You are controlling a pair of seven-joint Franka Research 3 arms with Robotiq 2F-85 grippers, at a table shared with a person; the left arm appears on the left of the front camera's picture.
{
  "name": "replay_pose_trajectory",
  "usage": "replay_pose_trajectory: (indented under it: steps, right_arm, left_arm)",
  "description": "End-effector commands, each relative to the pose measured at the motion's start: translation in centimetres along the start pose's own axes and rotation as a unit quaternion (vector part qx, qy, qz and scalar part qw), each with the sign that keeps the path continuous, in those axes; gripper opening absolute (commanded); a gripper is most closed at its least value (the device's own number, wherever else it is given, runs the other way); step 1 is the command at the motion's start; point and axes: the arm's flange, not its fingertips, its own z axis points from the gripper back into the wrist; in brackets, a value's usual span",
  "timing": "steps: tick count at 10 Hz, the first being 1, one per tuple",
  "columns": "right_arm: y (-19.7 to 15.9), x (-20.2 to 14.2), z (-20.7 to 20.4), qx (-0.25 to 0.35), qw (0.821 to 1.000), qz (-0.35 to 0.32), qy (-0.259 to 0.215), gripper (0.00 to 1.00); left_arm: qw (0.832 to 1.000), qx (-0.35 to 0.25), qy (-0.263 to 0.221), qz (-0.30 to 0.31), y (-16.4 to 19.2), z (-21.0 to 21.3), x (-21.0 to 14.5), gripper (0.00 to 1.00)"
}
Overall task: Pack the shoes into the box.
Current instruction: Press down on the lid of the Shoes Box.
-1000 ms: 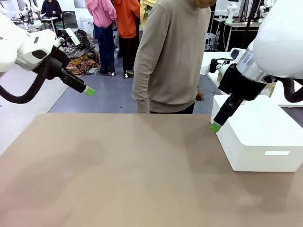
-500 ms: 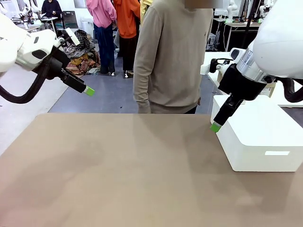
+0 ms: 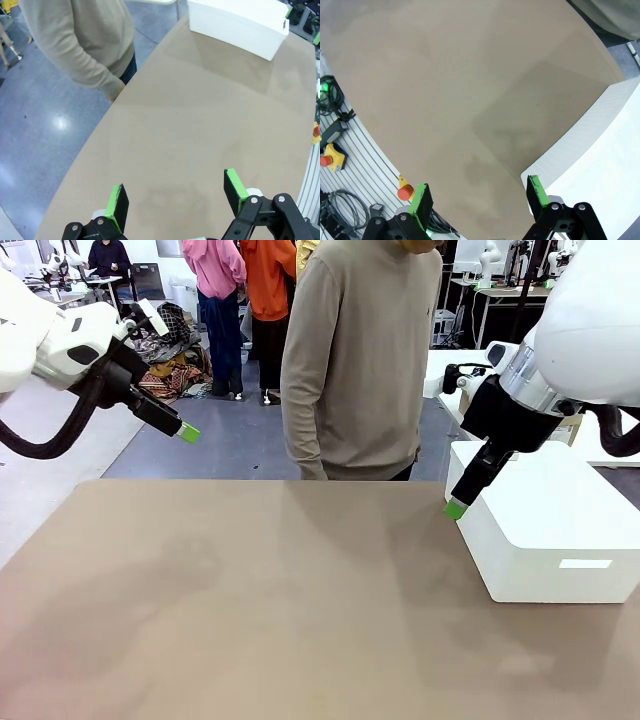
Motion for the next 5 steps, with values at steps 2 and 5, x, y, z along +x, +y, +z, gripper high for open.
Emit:
replay_pose_trajectory:
  steps: [2, 5]
  right_arm:
    - [0.0, 0.23, 0.15, 0.003, 1.0, 0.0, 0.003, 1.0]
    - [0.0, 0.23, 0.15, 0.003, 1.0, 0.0, 0.003, 1.0]
  left_arm:
    - [1.0, 0.0, 0.004, 0.001, 0.13, 0.27, -0.04, 1.0]
    - [1.0, 0.0, 0.004, 0.001, 0.13, 0.27, -0.04, 1.0]
